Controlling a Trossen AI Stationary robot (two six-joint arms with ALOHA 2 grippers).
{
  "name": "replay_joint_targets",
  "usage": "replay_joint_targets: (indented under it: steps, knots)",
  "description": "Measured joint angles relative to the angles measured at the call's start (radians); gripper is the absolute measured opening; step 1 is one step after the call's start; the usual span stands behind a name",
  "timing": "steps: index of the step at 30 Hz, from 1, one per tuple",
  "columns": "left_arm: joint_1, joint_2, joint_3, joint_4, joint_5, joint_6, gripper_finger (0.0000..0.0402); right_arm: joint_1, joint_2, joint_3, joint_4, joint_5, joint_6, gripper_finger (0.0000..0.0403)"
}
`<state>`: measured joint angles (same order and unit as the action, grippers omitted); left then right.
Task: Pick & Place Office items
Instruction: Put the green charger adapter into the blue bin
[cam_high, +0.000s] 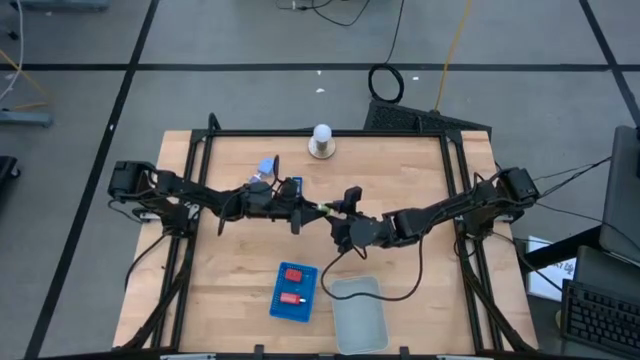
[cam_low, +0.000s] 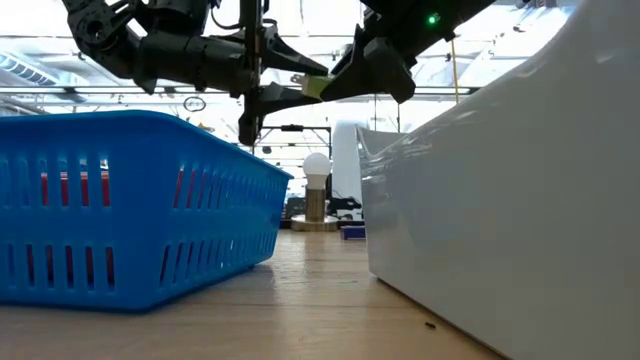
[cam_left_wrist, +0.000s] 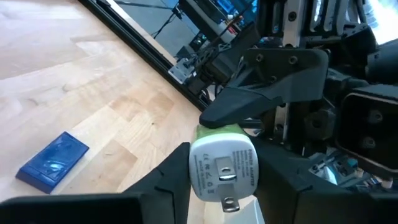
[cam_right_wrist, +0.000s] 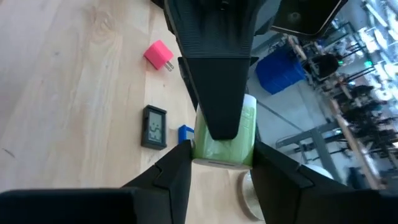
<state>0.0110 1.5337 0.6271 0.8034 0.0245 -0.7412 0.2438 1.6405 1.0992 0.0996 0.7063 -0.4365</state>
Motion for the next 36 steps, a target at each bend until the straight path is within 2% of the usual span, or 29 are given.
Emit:
replay_joint_targets:
  steps: [6, 12, 15, 18, 22, 30, 36]
  knots:
    - [0.018, 0.000, -0.001, 0.007, 0.009, 0.053, 0.0136, -0.001, 0.000, 0.001, 0.001, -0.026, 0.118, 0.0176]
    - [0.026, -0.002, 0.003, 0.036, 0.008, 0.113, 0.0163, 0.011, -0.039, 0.001, -0.051, -0.040, 0.168, 0.0236]
    - [0.027, -0.002, 0.004, 0.040, 0.014, 0.138, 0.0148, 0.021, -0.084, -0.002, -0.150, -0.048, 0.210, 0.0261]
    - [0.027, -0.011, 0.004, 0.042, 0.084, 0.172, 0.0135, 0.021, -0.150, -0.008, -0.218, -0.064, 0.281, 0.0279]
    - [0.017, -0.024, 0.003, 0.035, 0.140, 0.222, 0.0135, 0.027, -0.264, -0.115, -0.168, -0.109, 0.320, 0.0287]
    - [-0.052, -0.038, 0.003, 0.042, 0.213, 0.365, 0.0147, 0.027, -0.574, -0.448, 0.137, -0.118, 0.296, 0.0275]
    - [-0.087, -0.038, 0.003, 0.041, 0.282, 0.416, 0.0136, 0.027, -0.788, -0.609, 0.249, -0.225, 0.330, 0.0270]
